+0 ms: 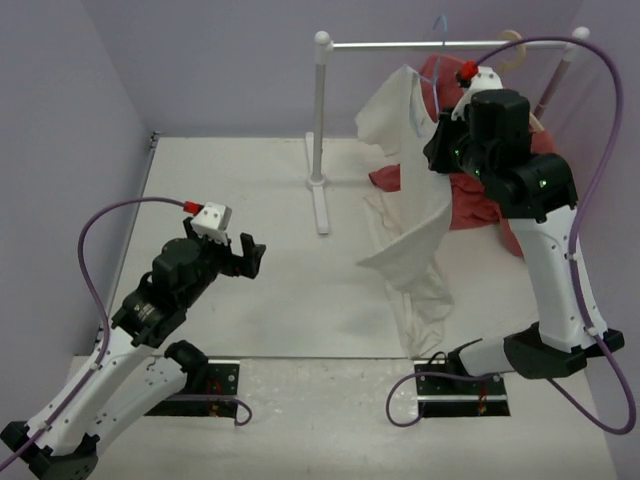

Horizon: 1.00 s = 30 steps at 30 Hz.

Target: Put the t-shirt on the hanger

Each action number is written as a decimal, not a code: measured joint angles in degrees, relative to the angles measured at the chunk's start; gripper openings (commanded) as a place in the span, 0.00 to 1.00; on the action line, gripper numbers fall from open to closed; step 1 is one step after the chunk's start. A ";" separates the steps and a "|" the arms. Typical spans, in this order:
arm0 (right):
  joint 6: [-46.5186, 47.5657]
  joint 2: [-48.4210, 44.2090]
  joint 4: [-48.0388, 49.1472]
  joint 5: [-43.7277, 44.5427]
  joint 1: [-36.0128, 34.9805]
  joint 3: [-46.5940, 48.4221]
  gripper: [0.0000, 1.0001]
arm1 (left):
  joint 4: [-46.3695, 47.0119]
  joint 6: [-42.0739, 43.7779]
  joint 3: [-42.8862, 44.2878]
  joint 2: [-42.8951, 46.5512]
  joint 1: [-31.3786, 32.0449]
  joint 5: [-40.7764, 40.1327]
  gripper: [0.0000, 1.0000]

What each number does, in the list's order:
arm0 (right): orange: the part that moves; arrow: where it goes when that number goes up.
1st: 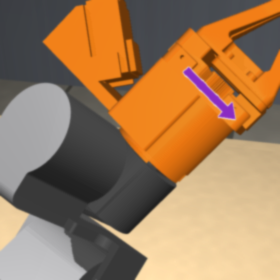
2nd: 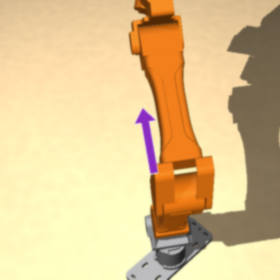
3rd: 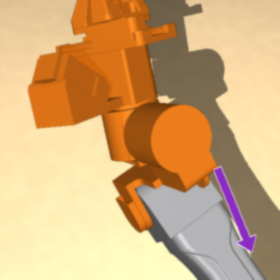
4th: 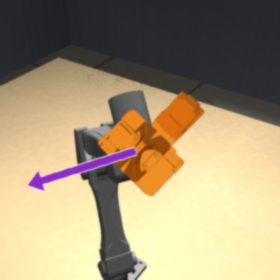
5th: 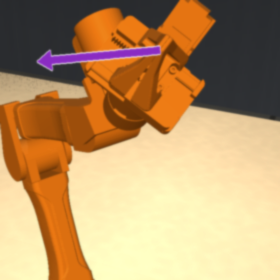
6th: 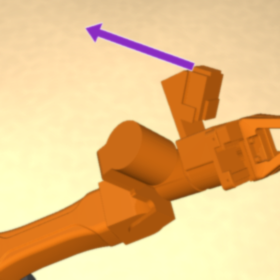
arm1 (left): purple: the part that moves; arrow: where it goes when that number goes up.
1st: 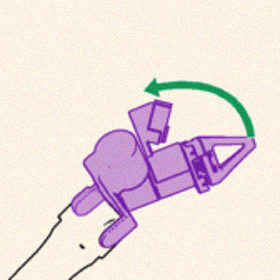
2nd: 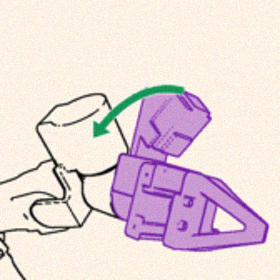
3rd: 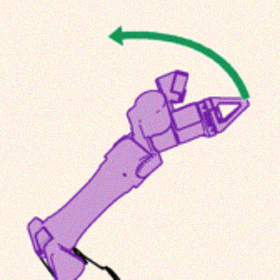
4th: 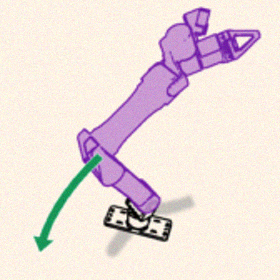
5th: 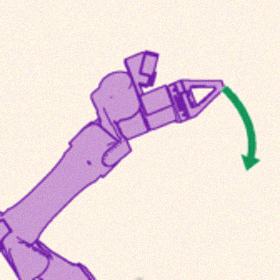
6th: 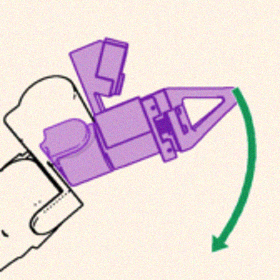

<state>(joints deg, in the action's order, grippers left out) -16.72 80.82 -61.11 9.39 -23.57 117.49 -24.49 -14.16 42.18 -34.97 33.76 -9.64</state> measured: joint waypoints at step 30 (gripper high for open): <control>-8.18 -0.04 31.22 -2.59 1.27 -24.03 0.00 | 1.01 -0.23 -4.02 2.20 0.00 2.08 1.00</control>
<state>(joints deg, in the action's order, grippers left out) -24.90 80.78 -29.89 6.80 -22.30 93.46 -23.48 -14.39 38.17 -32.77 33.76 -7.56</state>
